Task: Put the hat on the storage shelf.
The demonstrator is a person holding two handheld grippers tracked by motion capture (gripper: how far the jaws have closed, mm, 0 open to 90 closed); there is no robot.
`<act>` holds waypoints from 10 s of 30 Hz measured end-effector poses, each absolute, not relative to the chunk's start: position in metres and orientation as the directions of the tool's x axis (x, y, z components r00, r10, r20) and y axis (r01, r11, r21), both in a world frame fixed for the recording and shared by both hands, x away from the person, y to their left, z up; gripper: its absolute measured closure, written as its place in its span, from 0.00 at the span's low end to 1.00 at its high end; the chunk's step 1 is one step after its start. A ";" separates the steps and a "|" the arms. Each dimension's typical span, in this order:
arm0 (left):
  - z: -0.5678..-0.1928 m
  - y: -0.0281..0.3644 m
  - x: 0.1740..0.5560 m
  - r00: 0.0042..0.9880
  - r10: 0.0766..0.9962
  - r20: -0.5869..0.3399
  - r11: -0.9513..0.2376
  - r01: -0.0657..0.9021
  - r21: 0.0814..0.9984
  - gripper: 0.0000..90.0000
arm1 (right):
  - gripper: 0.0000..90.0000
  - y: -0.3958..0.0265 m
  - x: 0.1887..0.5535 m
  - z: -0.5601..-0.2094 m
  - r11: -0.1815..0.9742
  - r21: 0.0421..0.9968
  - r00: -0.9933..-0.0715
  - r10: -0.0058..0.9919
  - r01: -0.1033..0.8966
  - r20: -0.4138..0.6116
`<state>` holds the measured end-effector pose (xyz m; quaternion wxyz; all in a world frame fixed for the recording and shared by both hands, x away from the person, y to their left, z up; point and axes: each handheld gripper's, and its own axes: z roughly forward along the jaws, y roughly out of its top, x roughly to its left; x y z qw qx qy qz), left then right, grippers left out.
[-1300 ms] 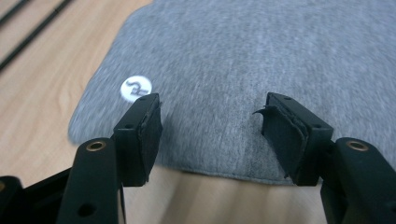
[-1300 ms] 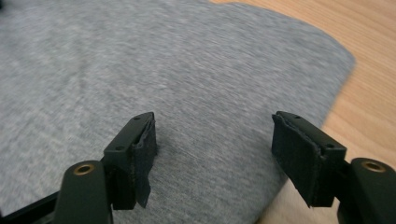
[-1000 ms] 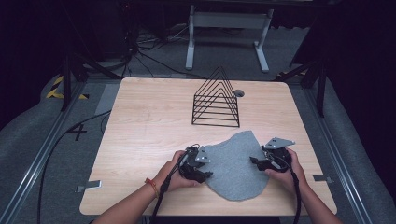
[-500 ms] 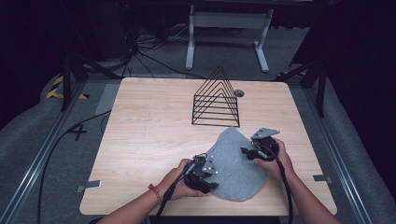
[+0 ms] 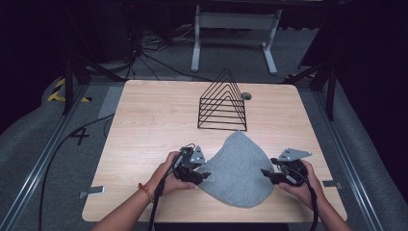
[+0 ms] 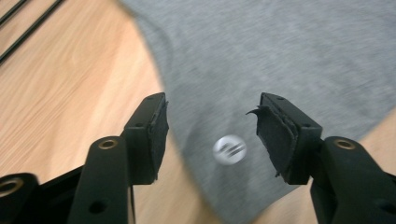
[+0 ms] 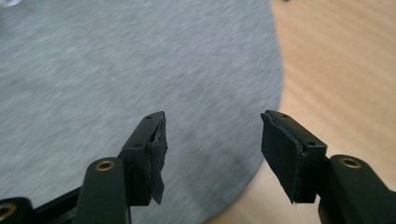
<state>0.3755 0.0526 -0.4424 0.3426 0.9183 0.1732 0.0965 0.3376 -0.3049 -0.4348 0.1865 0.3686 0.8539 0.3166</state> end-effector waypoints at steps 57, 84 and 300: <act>-0.466 0.016 0.470 0.863 0.502 0.057 -0.629 0.319 0.709 0.50 | 0.50 -0.304 0.325 -0.450 0.499 0.627 -0.607 0.793 0.599 -0.051; -0.440 0.014 0.420 0.934 0.356 0.042 -0.716 0.243 0.654 0.39 | 0.48 -0.315 0.382 -0.435 0.401 0.661 -0.533 0.846 0.634 -0.002; -0.365 0.108 0.477 0.795 0.578 0.183 -0.533 0.198 0.822 0.70 | 0.74 -0.278 0.463 -0.323 0.439 0.863 -0.655 0.733 0.251 -0.183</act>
